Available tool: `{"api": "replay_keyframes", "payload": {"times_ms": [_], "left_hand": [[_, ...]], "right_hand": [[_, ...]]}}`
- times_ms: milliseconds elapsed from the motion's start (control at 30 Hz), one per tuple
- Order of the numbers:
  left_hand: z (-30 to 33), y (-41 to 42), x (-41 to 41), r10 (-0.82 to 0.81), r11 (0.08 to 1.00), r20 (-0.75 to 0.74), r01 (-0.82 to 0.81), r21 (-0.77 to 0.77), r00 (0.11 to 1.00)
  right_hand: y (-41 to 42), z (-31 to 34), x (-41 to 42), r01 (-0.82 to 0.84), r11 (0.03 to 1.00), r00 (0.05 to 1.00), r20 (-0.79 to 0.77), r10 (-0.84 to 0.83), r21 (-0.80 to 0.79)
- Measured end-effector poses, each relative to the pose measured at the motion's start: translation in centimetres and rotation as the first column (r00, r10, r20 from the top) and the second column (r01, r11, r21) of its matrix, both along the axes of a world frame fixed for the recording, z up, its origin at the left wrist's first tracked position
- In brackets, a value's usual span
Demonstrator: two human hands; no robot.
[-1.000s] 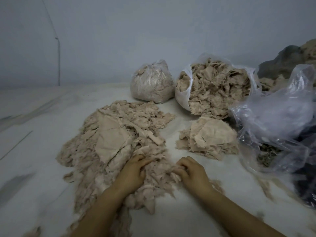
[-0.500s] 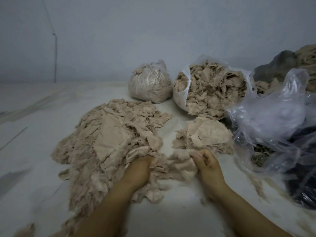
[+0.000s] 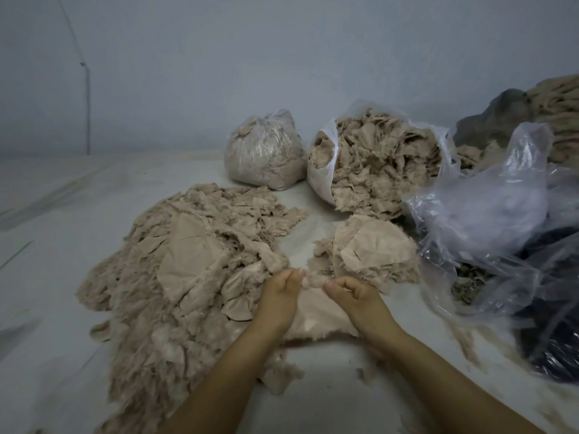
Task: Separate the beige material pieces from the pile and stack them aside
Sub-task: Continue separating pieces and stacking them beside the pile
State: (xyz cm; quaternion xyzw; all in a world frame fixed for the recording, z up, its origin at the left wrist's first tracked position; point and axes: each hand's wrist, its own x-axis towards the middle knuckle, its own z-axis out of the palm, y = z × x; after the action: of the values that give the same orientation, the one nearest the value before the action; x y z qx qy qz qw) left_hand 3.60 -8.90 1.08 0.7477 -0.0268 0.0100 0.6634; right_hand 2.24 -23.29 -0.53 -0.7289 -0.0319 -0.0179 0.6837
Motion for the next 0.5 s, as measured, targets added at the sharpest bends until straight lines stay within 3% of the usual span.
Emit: {"api": "replay_keyframes", "payload": {"times_ms": [133,200,333,433,500], "left_hand": [[0.2,0.5,-0.1,-0.199,0.980,-0.183,0.201,-0.008,0.963],[-0.1,0.1,0.1,-0.243,0.960,-0.182,0.263,0.095,0.953],[-0.3,-0.7,0.4,-0.077,0.997,-0.078,0.078,0.009,0.994],[0.0,0.7,1.2,0.133,0.991,-0.044,-0.132,0.020,0.990],[0.1,1.4,1.4,0.181,0.983,-0.027,-0.182,-0.034,0.983]], "right_hand": [[-0.1,0.0,-0.2,-0.037,0.999,0.999,-0.020,0.037,-0.003],[0.3,-0.1,0.0,-0.033,0.999,0.999,-0.028,0.033,-0.004],[-0.2,-0.6,0.6,0.104,0.968,0.994,0.066,-0.091,-0.228],[-1.3,-1.6,0.2,0.147,0.955,0.988,0.002,-0.151,-0.257],[-1.5,-1.9,-0.5,0.141,0.927,0.987,-0.028,-0.161,-0.347]]}}
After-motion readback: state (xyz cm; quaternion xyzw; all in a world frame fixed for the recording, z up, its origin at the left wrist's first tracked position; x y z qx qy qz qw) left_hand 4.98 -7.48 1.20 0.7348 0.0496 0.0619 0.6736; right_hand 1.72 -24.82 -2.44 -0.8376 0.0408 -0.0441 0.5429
